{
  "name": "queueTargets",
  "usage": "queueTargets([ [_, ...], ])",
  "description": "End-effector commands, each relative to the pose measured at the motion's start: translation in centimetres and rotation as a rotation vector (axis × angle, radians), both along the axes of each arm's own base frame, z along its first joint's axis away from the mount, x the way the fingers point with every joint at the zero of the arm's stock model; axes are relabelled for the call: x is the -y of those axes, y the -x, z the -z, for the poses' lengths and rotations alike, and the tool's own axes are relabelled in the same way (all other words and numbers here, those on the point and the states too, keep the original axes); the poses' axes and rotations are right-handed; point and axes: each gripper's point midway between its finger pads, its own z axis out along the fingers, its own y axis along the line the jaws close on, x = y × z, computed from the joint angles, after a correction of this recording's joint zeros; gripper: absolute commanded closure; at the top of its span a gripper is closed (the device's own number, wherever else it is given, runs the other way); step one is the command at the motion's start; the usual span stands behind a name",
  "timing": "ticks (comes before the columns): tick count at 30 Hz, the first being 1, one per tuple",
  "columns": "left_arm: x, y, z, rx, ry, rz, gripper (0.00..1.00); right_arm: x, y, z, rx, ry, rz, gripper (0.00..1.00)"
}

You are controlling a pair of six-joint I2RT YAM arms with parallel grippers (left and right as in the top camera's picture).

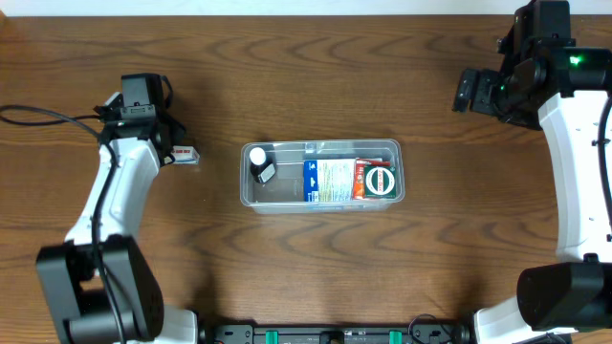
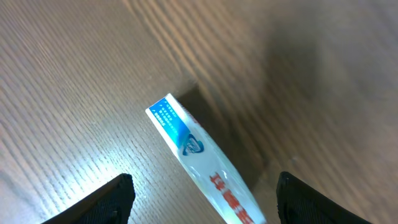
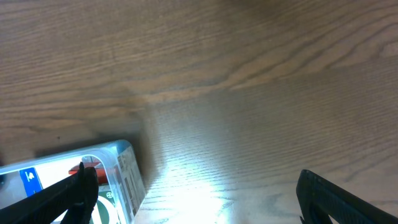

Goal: Pack container
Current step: 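Release the bottle and move the left gripper to the Panadol box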

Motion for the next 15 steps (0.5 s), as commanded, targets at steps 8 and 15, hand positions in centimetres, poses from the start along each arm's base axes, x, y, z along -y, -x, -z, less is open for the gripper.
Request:
queueTargets([
  [8,0.3,-0.5,5.8,-0.111,0.052,-0.014,0.26,0.1,-0.1,-0.1,0.004,-0.001,-0.003,0.01],
  [15,0.2,-1.0,6.1,-0.099,0.051,-0.014,0.4,0.1,-0.1,-0.1,0.004,-0.001,-0.003,0.01],
])
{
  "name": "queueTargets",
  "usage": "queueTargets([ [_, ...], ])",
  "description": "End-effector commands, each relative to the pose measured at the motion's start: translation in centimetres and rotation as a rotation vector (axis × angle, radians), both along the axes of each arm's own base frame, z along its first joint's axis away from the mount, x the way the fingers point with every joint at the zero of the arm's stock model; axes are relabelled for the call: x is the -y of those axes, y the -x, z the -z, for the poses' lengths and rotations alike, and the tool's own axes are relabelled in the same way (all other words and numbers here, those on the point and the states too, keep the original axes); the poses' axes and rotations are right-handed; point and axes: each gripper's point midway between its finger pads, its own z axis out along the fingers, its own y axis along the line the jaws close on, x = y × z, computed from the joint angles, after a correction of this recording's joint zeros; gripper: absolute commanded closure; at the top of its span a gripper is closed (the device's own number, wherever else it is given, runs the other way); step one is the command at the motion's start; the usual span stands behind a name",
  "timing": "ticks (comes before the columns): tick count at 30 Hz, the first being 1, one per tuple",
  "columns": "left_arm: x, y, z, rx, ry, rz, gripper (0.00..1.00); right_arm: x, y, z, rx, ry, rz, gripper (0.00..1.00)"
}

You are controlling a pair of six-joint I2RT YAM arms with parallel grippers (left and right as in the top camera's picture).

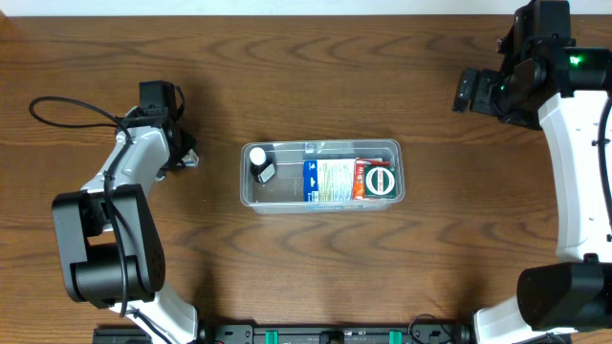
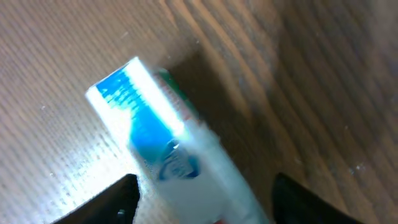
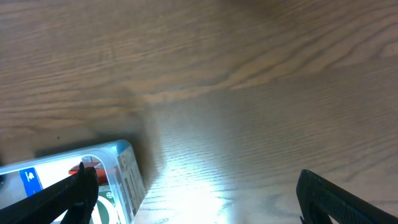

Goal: Pack container
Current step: 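Release the bottle and move the left gripper to the Panadol box, then grasp the white Panadol box end with the left gripper and lift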

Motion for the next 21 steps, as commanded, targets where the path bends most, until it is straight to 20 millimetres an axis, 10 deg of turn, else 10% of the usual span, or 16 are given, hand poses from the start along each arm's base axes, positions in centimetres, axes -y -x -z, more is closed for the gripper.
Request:
queueTargets([
  [1,-0.2,-0.6,-0.5,0.024,-0.001,-0.009,0.43,0.1,-0.1,-0.1,0.004,-0.001,-0.003,0.01],
  [11,-0.1,0.3,-0.2,-0.019,0.003,-0.009,0.73,0.1,-0.1,-0.1,0.004,-0.001,-0.003,0.01],
  [21,0.8,0.9,-0.3,-0.074,0.019,0.141,0.78,0.1,-0.1,-0.1,0.004,-0.001,-0.003,0.01],
])
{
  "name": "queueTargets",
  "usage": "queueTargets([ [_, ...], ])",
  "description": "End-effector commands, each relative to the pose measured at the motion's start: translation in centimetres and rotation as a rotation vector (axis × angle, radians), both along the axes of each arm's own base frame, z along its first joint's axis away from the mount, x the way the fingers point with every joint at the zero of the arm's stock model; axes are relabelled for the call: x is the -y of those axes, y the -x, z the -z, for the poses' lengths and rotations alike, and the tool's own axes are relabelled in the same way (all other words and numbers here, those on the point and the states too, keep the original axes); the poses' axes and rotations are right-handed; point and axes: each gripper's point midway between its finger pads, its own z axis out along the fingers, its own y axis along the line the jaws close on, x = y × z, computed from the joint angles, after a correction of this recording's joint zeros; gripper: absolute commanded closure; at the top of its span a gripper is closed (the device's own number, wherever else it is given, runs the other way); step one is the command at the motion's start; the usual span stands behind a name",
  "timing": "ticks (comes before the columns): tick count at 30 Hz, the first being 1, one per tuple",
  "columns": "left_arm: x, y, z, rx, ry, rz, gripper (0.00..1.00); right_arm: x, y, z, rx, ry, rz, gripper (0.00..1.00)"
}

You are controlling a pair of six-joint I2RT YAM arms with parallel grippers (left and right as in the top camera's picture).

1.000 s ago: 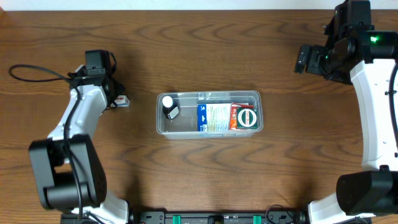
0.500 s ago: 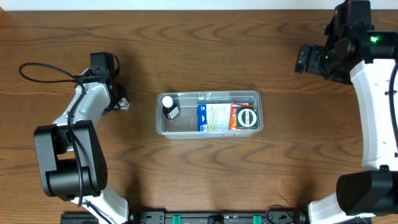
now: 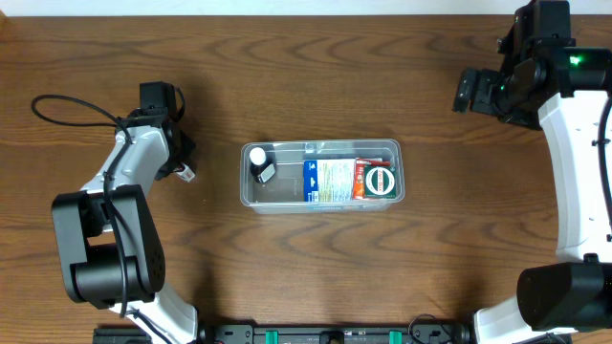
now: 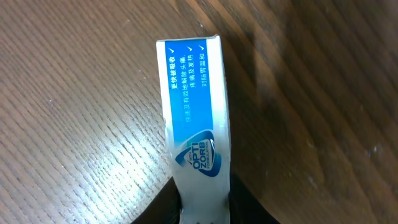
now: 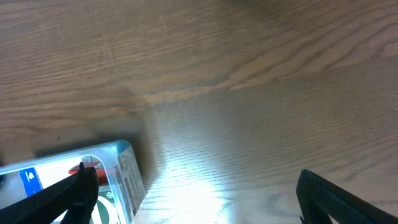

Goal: Pack container
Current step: 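Grasp the white Panadol box end with the left gripper and lift, then carry the Panadol box over the container and lower it inside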

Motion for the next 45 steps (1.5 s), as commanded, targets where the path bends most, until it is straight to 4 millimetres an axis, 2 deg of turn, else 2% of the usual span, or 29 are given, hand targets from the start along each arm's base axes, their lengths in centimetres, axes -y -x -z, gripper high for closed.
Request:
queueTargets([
  [1,0.4,-0.2,-0.8,-0.004,0.011,0.08,0.78,0.1,-0.1,-0.1,0.004,-0.002,-0.003,0.01],
  [6,0.4,-0.4,-4.0,0.056,-0.017,0.136,0.78,0.1,-0.1,-0.1,0.004,-0.002,-0.003,0.01],
  [9,0.5,-0.4,-7.1,0.118,-0.04,0.177,0.78,0.1,-0.1,-0.1,0.004,-0.002,-0.003,0.01],
  [12,1.6,-0.3,-10.2,0.19,-0.033,0.26,0.78,0.1,-0.1,-0.1,0.004,-0.002,-0.003,0.01],
  [15,3.9,-0.3,-13.2,0.274,0.001,0.38,0.78,0.1,-0.1,-0.1,0.004,-0.002,-0.003,0.01],
  [19,8.5,0.3,-16.7,0.368,0.034,0.609,0.78,0.0,-0.1,-0.1,0.004,-0.002,-0.003,0.01],
  [22,12.3,1.8,-18.5,0.396,0.018,0.793,0.78,0.1,-0.1,-0.1,0.004,-0.002,-0.003,0.01],
  [26,16.6,4.5,-19.1,0.367,-0.005,1.019,0.78,0.1,-0.1,-0.1,0.004,-0.002,-0.003,0.01],
  [33,22.8,8.7,-17.8,0.271,-0.011,1.341,0.78,0.1,-0.1,-0.1,0.004,-0.002,-0.003,0.01],
  [40,27.5,10.4,-16.3,0.24,-0.043,1.595,0.78,0.1,-0.1,-0.1,0.004,-0.002,-0.003,0.01],
  [45,29.4,10.4,-14.2,0.183,-0.119,1.786,0.78,0.1,-0.1,-0.1,0.004,-0.002,-0.003,0.01],
])
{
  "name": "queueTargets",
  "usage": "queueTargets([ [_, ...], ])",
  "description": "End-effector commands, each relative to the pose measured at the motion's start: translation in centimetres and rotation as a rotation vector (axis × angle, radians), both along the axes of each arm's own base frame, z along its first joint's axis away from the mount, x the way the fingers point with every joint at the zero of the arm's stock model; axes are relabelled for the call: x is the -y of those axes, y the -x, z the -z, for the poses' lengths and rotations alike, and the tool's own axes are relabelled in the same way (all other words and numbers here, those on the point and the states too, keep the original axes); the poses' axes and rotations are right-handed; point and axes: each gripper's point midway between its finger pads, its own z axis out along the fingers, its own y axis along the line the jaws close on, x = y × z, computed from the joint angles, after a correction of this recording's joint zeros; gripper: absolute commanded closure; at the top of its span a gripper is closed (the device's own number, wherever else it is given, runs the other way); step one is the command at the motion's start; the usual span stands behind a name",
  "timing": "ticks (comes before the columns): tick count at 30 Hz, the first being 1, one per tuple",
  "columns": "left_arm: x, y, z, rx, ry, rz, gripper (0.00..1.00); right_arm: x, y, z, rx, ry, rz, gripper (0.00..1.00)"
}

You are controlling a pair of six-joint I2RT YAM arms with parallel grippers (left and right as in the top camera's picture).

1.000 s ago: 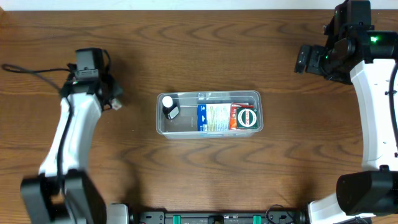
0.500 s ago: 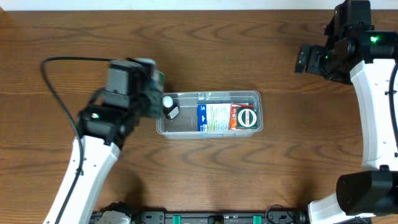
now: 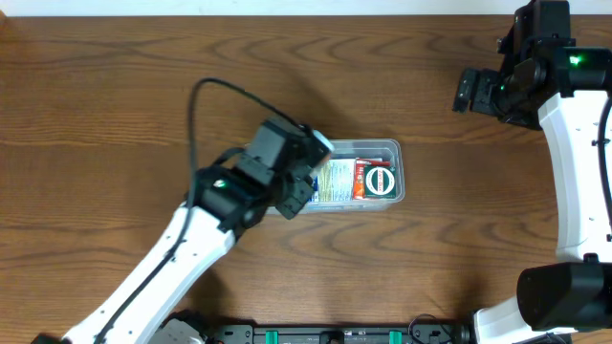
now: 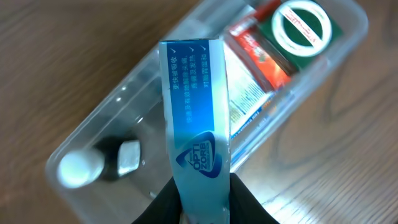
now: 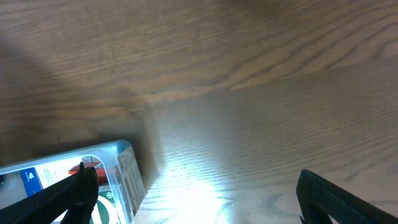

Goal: Pack container
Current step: 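Carry the Panadol box over the container and lower it inside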

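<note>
A clear plastic container (image 3: 387,145) lies mid-table holding a blue-and-white packet (image 3: 333,182), a green-lidded red item (image 3: 380,180) and a small dark bottle with a white cap (image 4: 81,167). My left gripper (image 4: 200,208) is shut on a blue and white tube (image 4: 196,118) and hangs over the container's left half (image 4: 118,109). In the overhead view the left arm (image 3: 258,177) covers that part of the container. My right gripper (image 5: 196,199) stands open far off at the back right, with bare wood between its fingers.
The container's corner (image 5: 121,163) shows at the lower left of the right wrist view. A black cable (image 3: 206,96) loops over the table behind the left arm. The right arm (image 3: 574,143) runs along the right edge.
My left gripper, shut on the tube at the table's left side, has moved right and now holds it above the container. The right arm has not moved.
The tube lay on the wood at the left with my left gripper open over it. The open fingers then stood closer around it. After that they were shut on it, still at the left. Now it hangs over the container. The right gripper stayed open throughout.
</note>
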Motion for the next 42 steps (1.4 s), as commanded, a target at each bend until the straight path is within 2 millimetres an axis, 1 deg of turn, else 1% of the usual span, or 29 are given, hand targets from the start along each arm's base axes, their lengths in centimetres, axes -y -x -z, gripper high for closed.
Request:
queueTargets([
  [1,0.9,-0.5,1.3,0.042,-0.095,0.146,0.78,0.1,-0.1,-0.1,0.004,-0.001,-0.003,0.01],
  [4,1.3,-1.7,2.4,0.063,-0.133,0.171,0.79,0.1,-0.1,-0.1,0.004,-0.002,-0.003,0.01],
  [7,1.8,-2.6,3.4,0.09,-0.168,0.233,0.81,0.1,-0.1,-0.1,0.004,-0.002,-0.003,0.01],
  [8,2.0,-2.9,3.7,0.101,-0.184,0.268,0.87,0.1,-0.1,-0.1,0.004,-0.001,-0.003,0.01],
  [10,2.3,-3.2,4.2,0.125,-0.216,0.337,0.87,0.1,-0.1,-0.1,0.004,-0.001,-0.003,0.01],
  [14,3.0,-4.2,4.0,0.172,-0.209,0.358,0.88,0.1,-0.1,-0.1,0.004,-0.001,-0.003,0.01],
  [21,4.3,-5.9,2.6,0.274,-0.172,0.362,0.88,0.1,-0.1,-0.1,0.004,-0.001,-0.003,0.01],
  [24,4.3,-5.9,2.9,0.305,-0.225,0.454,0.86,0.1,-0.1,-0.1,0.004,-0.001,-0.003,0.01],
  [25,4.3,-5.9,3.3,0.303,-0.241,0.479,0.83,0.1,-0.1,-0.1,0.004,-0.001,-0.003,0.01],
  [26,4.3,-5.9,3.6,0.3,-0.249,0.49,0.77,0.1,-0.1,-0.1,0.004,-0.001,-0.003,0.01],
  [29,4.3,-5.9,4.6,0.276,-0.263,0.502,0.73,0.1,-0.1,-0.1,0.004,-0.001,-0.003,0.01],
  [38,4.4,-5.9,7.1,0.224,-0.294,0.528,0.73,0.1,-0.1,-0.1,0.004,-0.001,-0.003,0.01],
  [42,4.4,-6.0,7.6,0.216,-0.299,0.535,0.73,0.1,-0.1,-0.1,0.004,-0.001,-0.003,0.01],
])
